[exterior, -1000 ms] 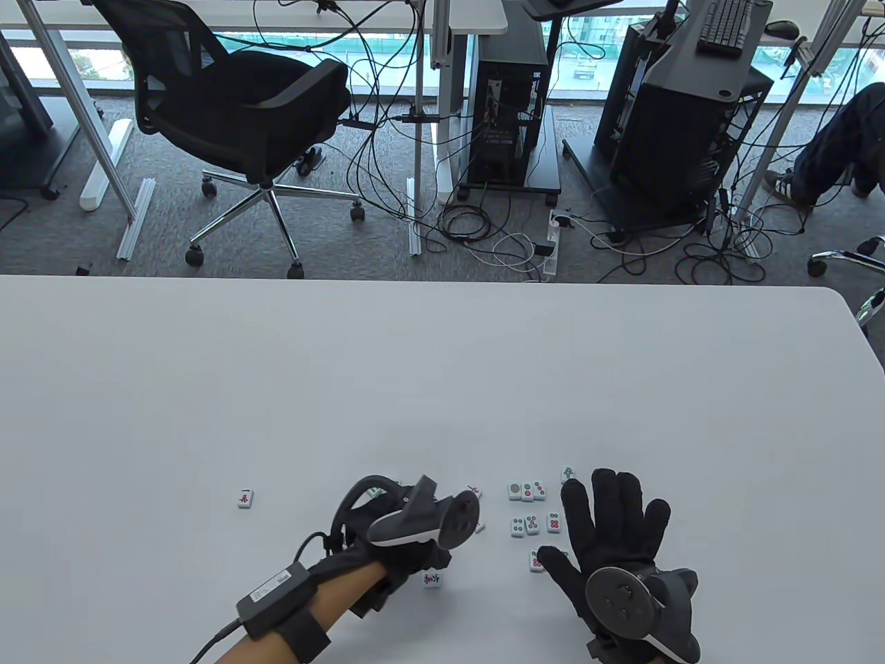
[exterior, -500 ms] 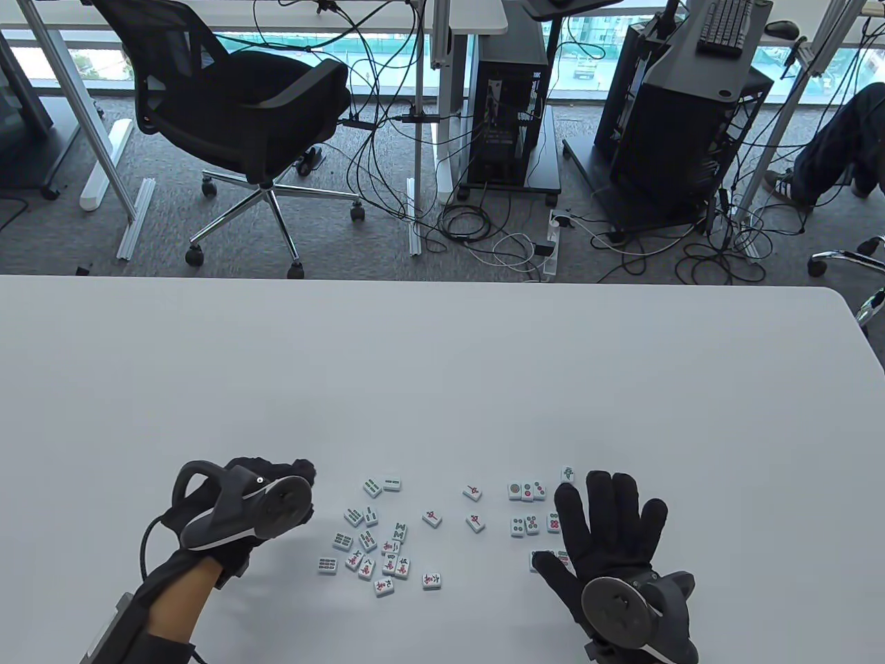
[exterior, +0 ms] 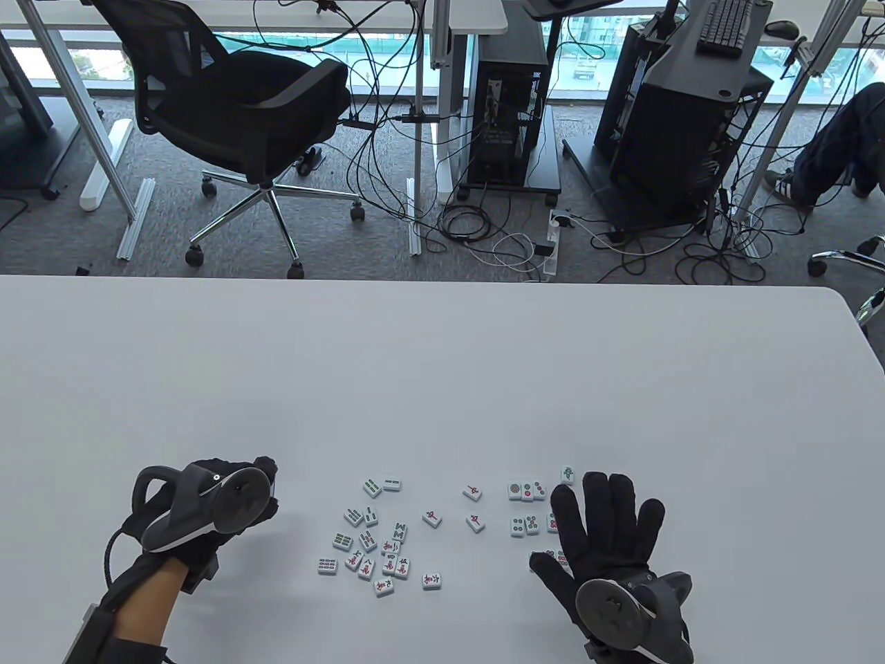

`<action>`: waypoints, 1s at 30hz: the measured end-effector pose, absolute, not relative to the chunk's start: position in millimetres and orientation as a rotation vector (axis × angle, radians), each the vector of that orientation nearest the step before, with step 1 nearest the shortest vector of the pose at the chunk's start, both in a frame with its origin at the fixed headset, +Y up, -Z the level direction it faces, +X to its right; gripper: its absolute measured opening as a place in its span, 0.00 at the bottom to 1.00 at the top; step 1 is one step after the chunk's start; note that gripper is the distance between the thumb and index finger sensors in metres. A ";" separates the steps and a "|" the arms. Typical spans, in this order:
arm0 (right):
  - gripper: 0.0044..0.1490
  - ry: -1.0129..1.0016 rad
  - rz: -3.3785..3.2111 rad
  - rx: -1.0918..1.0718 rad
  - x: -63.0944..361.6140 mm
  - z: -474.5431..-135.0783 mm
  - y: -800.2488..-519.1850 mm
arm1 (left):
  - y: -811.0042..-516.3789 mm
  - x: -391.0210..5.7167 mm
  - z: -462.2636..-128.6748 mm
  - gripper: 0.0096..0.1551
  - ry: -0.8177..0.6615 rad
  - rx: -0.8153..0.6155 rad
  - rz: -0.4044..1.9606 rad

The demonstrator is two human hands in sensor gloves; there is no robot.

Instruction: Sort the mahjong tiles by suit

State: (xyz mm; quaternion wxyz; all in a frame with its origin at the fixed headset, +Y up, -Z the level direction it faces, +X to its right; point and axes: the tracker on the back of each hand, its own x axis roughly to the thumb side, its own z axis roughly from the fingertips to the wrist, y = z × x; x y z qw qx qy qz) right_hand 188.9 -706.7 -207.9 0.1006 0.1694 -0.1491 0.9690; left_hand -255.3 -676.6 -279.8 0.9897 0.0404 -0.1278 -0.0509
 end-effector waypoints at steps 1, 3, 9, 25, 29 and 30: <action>0.52 -0.441 2.864 0.498 189.0 -208.0 -706.6 | -678.6 -252.1 -282.9 0.37 -0.257 0.077 -0.118; 0.52 -0.429 2.869 0.490 189.4 -209.3 -707.3 | -683.9 -245.5 -289.9 0.37 -0.255 0.053 -0.157; 0.52 -0.398 2.876 0.493 189.2 -211.3 -710.5 | -712.3 -222.5 -308.9 0.36 -0.269 -0.057 -0.305; 0.52 -0.372 2.880 0.516 187.1 -211.9 -711.8 | -757.3 -218.5 -330.5 0.34 -0.197 -0.197 -0.409; 0.52 -0.370 2.875 0.509 187.5 -211.2 -710.6 | -748.7 -223.0 -326.4 0.40 -0.192 -0.188 -0.395; 0.52 -0.374 2.871 0.505 188.1 -211.1 -710.1 | -743.9 -224.5 -325.0 0.40 -0.187 -0.176 -0.384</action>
